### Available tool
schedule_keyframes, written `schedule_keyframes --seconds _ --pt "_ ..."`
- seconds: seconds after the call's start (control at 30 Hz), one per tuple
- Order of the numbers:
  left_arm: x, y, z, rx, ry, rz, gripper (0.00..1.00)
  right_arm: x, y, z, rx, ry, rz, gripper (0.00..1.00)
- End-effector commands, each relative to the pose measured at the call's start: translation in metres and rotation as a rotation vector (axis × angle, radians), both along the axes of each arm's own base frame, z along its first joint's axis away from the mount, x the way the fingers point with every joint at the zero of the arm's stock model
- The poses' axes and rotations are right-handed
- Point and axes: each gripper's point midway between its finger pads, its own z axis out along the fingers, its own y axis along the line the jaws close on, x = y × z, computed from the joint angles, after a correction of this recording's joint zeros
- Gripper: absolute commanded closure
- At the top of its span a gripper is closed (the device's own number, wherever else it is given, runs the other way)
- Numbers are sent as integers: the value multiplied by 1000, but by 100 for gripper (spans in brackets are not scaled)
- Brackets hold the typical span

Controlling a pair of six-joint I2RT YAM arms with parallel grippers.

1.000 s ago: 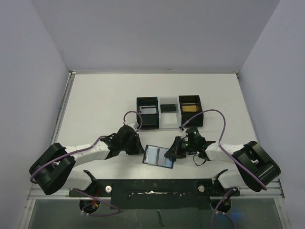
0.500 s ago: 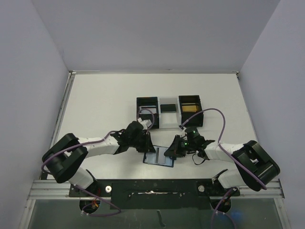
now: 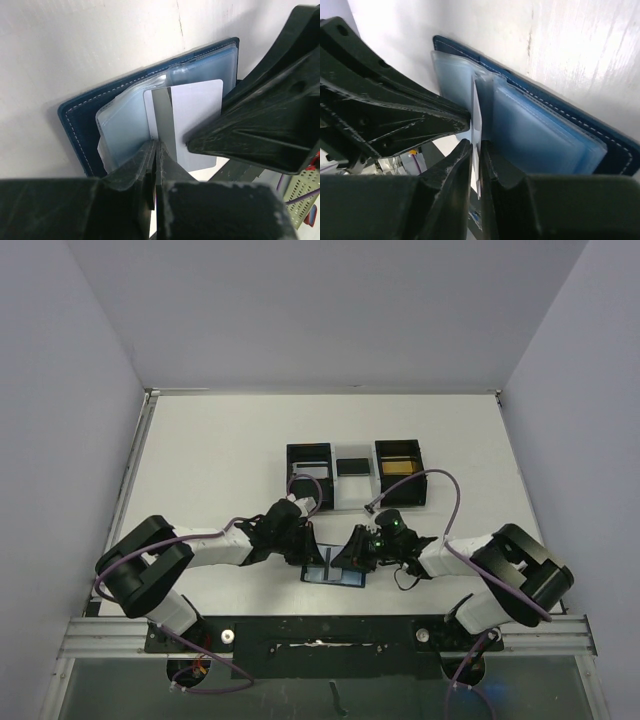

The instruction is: Take the credit cards out of the card holder

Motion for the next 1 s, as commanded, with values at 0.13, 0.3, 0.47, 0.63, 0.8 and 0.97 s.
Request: schedule_keyframes --seconds 0.13,0.3,0.47,0.63,0.8,0.97 --pt "1 21 -19 107 -13 50 100 10 9 11 23 -50 -59 83" --pt "1 21 -17 102 -17 54 100 7 -4 12 -18 -47 -78 75" --pt "2 21 -15 97 -24 53 100 3 -5 13 -2 -38 -85 96" --pt "6 19 -8 92 -43 54 100 14 -10 17 -84 -70 -100 100" --pt "18 21 18 78 -117 82 98 34 -24 46 -200 -214 -113 100" --pt "38 43 49 96 -198 133 84 59 -33 92 -240 -464 -104 100"
